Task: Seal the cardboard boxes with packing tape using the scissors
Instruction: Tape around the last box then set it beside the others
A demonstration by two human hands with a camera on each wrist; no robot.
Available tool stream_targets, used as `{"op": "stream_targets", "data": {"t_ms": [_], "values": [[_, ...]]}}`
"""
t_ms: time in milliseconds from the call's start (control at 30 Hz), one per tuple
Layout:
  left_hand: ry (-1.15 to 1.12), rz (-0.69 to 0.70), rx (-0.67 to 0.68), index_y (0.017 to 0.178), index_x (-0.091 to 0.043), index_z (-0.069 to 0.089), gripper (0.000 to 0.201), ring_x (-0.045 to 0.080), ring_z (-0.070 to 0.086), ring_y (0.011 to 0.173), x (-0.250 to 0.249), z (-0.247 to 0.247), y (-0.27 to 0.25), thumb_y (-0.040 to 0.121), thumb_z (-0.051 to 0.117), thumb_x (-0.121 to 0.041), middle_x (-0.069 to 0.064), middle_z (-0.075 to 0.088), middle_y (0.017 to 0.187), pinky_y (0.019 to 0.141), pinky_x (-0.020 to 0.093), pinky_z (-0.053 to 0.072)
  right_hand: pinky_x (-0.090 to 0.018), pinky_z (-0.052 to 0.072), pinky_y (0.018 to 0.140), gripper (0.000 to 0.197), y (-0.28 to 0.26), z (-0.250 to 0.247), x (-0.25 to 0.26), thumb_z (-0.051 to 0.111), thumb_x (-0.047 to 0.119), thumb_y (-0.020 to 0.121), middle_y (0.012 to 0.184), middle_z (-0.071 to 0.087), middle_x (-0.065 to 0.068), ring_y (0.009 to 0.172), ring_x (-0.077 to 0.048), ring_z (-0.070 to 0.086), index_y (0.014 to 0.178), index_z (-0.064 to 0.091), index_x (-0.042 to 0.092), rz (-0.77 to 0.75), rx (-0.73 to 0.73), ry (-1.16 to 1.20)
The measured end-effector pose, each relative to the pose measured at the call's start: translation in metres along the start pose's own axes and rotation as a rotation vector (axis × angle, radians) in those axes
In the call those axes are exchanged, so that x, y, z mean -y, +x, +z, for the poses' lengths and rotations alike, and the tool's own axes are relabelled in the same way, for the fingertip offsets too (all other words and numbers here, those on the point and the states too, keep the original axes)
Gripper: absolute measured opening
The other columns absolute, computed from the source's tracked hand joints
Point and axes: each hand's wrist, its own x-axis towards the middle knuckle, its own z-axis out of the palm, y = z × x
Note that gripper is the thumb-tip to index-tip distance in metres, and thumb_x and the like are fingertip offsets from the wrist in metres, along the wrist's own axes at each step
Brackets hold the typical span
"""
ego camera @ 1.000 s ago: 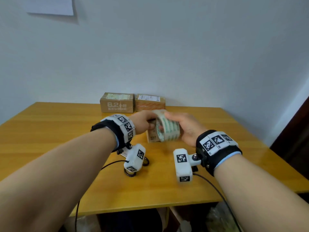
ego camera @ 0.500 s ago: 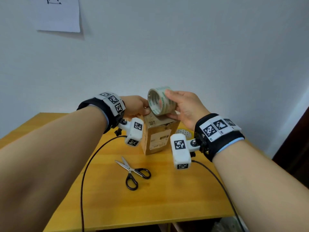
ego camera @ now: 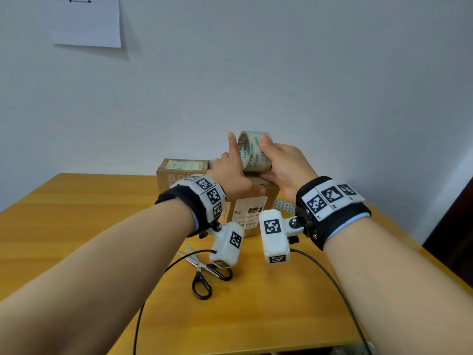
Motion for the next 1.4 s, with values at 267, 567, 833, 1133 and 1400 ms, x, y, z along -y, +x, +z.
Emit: {"op": "stream_targets", "data": {"t_ms": [267,567,833,1133,1400], "values": [[-0.052,-0.001,-0.095,0.152,-0.034,-0.008,0.142,0.030,0.048,0.130,0.003,0.005,-0.005,0.042,0.073,-0.073,0.002,0.050,0.143,0.103,0.054,0.043,-0.038,0.060,0.085,0.038,-0.007,-0.004,0.007,0.057,0.045,0.100,0.109,0.073,-0.009,0.102,-0.022,0.070,0.108,0.069,0.010,0.017,-0.069,0.022],[0.044,0.047,-0.090,0.147,-0.044,0.014,0.103,0.035,0.043,0.120,0.000,-0.012,-0.011,0.059,0.063,-0.066,0.007,0.048,0.131,0.101,0.047,0.038,-0.021,0.050,0.051,0.040,-0.026,-0.015,0.024,0.063,0.042,0.097,0.085,0.073,-0.009,0.061,-0.009,0.069,0.098,0.072,0.003,-0.008,-0.117,-0.099],[0.138,0.044,-0.113,0.124,-0.041,0.045,0.058,0.026,0.054,0.099,-0.007,-0.039,-0.002,0.070,0.062,-0.052,-0.003,0.047,0.105,0.078,0.036,0.049,-0.036,0.059,0.074,0.050,-0.029,-0.013,0.025,0.063,0.039,0.096,0.082,0.070,-0.009,0.070,-0.018,0.067,0.107,0.068,-0.009,-0.086,-0.117,-0.070],[0.045,-0.033,0.021,0.118,-0.041,0.065,0.042,0.012,0.057,0.088,0.002,-0.033,0.002,0.077,0.071,-0.046,-0.009,0.065,0.102,0.065,0.022,0.045,-0.047,0.059,0.086,0.033,-0.019,-0.008,0.016,0.067,0.034,0.095,0.086,0.074,-0.011,0.074,-0.021,0.071,0.098,0.073,0.002,-0.038,-0.125,0.041],[0.204,0.063,0.024,0.123,-0.036,0.063,0.066,0.026,0.049,0.129,-0.002,-0.017,0.001,0.071,0.041,-0.070,0.001,0.059,0.135,0.104,0.043,0.045,-0.038,0.056,0.075,0.037,-0.011,-0.011,0.003,0.066,0.033,0.095,0.074,0.071,-0.004,0.068,-0.018,0.066,0.096,0.072,-0.003,-0.059,-0.159,0.013]]}}
